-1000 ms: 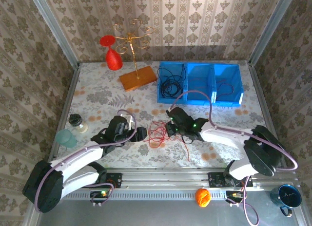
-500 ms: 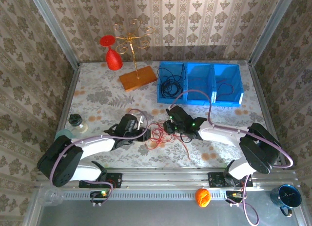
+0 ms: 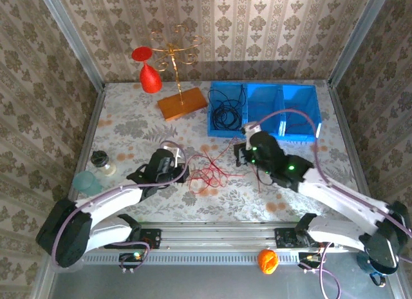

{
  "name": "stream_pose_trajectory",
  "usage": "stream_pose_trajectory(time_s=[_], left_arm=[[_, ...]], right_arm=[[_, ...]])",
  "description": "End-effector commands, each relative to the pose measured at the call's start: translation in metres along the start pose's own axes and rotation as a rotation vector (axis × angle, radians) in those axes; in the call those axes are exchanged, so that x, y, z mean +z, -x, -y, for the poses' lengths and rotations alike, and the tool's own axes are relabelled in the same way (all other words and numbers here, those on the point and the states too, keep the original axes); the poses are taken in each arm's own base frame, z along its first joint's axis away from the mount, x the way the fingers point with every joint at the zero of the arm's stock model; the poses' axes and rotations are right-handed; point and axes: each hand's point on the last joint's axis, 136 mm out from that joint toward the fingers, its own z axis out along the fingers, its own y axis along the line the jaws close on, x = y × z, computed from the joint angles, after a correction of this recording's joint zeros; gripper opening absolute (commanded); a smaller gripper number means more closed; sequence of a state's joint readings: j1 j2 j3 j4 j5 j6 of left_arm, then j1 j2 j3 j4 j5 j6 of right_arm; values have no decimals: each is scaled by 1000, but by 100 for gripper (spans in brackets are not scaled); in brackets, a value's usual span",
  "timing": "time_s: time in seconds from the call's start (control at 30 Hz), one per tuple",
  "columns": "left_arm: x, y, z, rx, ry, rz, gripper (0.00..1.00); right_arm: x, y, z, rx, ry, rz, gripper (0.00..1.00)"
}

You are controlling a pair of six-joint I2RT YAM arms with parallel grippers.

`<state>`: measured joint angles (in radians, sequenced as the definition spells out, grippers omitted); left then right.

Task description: Untangle the cables

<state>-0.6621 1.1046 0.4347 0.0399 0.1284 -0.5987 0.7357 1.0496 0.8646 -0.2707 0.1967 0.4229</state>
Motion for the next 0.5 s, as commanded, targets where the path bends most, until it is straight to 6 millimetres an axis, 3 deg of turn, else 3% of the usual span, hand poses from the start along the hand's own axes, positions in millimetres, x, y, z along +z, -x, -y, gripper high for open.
stream_pose_trajectory(time_s=[0.0, 0.07, 0.17, 0.37, 0.4, 0.43, 0.47], left_arm=[[-16, 5, -17, -24, 73, 26, 0], [-27, 10, -21, -38, 76, 53, 0], [-43, 19, -18, -48, 52, 89, 0], [-71, 42, 11, 7, -40, 129, 0], [-73, 44, 15, 17, -50, 124, 4], [-73, 45, 17, 23, -56, 119, 20], [-74, 46, 18, 27, -54, 115, 44]], right_arm=[[-39, 36, 34, -18, -123, 109, 0], [-63, 57, 49, 11, -152, 185, 0], [-84, 72, 64, 32, -185, 244, 0], [-79, 61, 63, 58, -139, 216, 0], [-78, 59, 62, 62, -132, 214, 0], [-78, 59, 62, 65, -130, 214, 0], [-80, 59, 61, 68, -126, 221, 0]])
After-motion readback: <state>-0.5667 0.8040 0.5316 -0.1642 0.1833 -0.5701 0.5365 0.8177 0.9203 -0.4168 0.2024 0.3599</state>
